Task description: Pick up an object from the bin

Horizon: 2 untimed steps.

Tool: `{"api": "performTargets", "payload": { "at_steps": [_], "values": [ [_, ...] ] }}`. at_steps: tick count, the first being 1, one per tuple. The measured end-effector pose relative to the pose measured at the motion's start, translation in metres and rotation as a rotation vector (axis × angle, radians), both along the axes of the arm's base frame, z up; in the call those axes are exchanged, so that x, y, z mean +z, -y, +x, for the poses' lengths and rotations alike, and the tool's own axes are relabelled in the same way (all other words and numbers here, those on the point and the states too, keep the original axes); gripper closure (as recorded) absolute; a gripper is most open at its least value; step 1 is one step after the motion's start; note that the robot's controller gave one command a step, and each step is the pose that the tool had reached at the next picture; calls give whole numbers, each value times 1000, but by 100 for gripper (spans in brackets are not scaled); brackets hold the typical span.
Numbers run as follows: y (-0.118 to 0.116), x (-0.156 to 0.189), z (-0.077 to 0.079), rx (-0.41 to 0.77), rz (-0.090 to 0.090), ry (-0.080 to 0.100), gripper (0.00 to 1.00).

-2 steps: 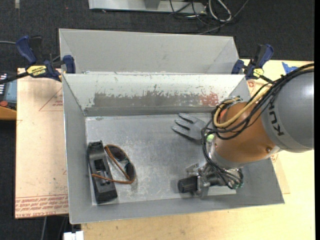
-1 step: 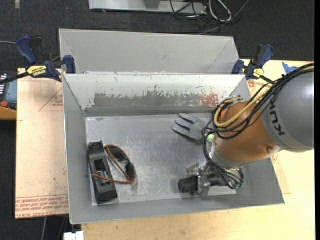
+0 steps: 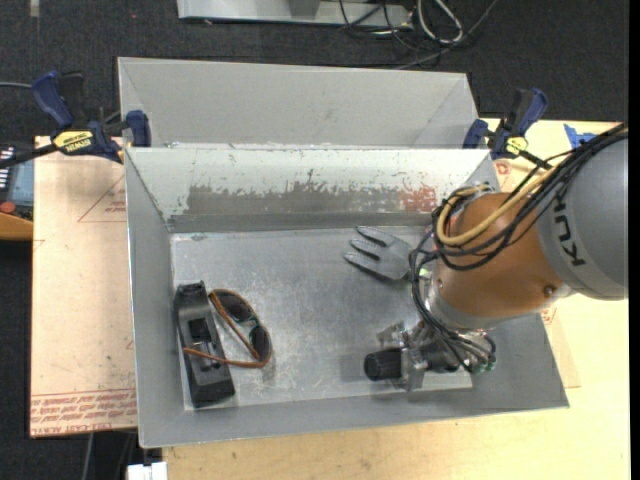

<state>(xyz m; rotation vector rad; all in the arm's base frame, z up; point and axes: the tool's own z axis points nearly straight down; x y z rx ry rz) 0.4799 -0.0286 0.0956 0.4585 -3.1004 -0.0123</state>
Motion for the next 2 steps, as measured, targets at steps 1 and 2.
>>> {"api": "performTargets", "payload": {
  "at_steps": [1, 2],
  "values": [
    [0, 42, 2, -1, -1, 8, 100],
    [0, 73, 3, -2, -1, 9, 100]
  ]
}}
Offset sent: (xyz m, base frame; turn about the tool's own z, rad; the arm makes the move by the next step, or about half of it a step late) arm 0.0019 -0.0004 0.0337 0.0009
